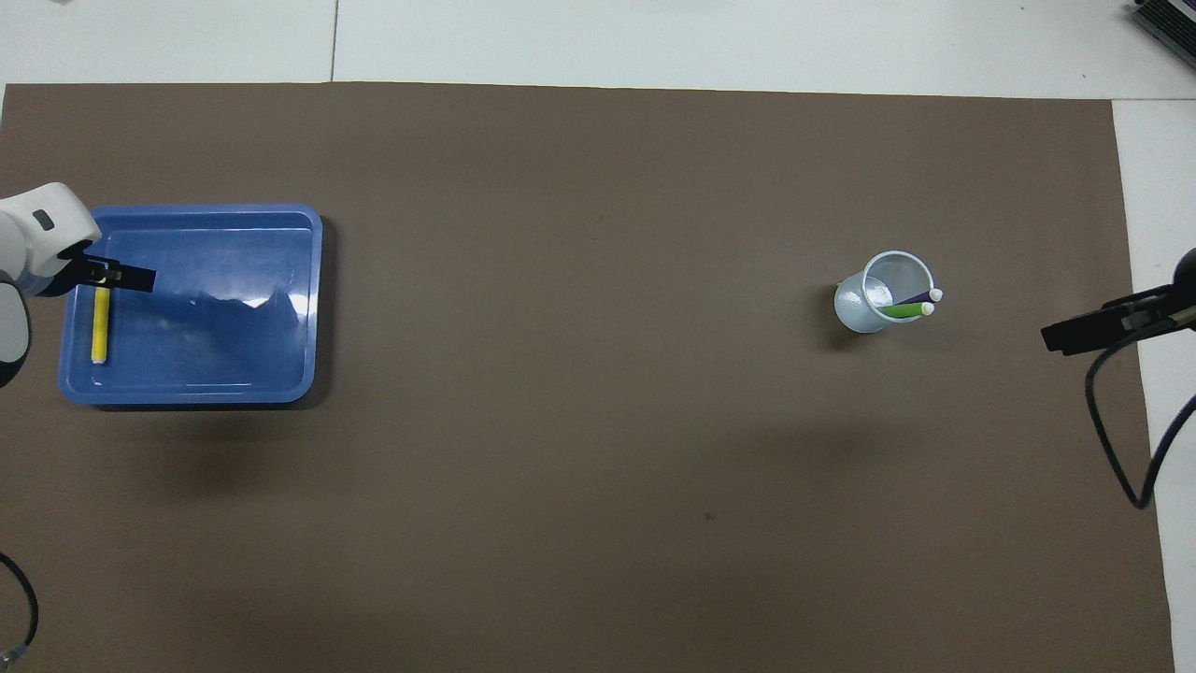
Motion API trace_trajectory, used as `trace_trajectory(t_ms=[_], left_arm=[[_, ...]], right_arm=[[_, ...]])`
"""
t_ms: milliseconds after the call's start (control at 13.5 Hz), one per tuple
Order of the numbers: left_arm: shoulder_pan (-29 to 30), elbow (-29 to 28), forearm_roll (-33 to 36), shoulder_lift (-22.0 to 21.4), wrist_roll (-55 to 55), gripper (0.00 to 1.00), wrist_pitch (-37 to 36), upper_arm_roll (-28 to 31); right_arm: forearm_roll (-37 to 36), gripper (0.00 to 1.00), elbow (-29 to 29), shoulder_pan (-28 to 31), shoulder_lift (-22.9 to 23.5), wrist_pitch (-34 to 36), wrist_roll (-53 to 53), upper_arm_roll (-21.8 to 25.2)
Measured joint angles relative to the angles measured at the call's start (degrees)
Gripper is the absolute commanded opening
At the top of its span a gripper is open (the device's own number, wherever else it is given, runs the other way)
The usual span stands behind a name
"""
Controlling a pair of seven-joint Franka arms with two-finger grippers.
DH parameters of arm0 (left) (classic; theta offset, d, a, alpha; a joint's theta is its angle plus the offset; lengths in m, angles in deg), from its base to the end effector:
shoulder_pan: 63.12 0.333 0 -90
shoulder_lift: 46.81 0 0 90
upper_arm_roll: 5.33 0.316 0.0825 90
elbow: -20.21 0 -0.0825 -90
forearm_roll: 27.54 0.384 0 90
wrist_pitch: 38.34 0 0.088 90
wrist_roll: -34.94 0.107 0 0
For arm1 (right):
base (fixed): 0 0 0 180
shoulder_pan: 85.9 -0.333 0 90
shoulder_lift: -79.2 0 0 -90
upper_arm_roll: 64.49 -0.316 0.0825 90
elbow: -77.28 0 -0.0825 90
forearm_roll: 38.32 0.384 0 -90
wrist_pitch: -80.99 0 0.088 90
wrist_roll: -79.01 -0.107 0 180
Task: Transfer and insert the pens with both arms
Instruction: 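Lower the left gripper onto the yellow pen in the tray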
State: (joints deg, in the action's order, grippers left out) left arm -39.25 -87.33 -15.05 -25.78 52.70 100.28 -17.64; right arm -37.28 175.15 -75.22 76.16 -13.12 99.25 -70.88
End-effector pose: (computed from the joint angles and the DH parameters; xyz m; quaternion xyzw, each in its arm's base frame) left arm 0.6321 0.1400 0.3384 -0.9877 0.1179 -0.0798 0.0640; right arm 0.5407 -0.0373 0.5945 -0.9904 -0.1379 0.0050 0.0073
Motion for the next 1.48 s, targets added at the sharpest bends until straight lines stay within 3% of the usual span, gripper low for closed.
trace_trajectory(t_ms=[444, 1481], left_arm=[[2.0, -5.0, 0.0, 0.1, 0.0, 1.00, 4.9, 0.0], [2.1, -8.1, 0.0, 0.1, -3.3, 1.00, 7.8, -0.4]], right_arm=[[0.0, 1.00, 0.0, 0.0, -0.1, 1.1, 0.0, 0.0], [-2.4, 1.00, 0.0, 1.1, -0.7, 2.8, -0.1, 0.2]])
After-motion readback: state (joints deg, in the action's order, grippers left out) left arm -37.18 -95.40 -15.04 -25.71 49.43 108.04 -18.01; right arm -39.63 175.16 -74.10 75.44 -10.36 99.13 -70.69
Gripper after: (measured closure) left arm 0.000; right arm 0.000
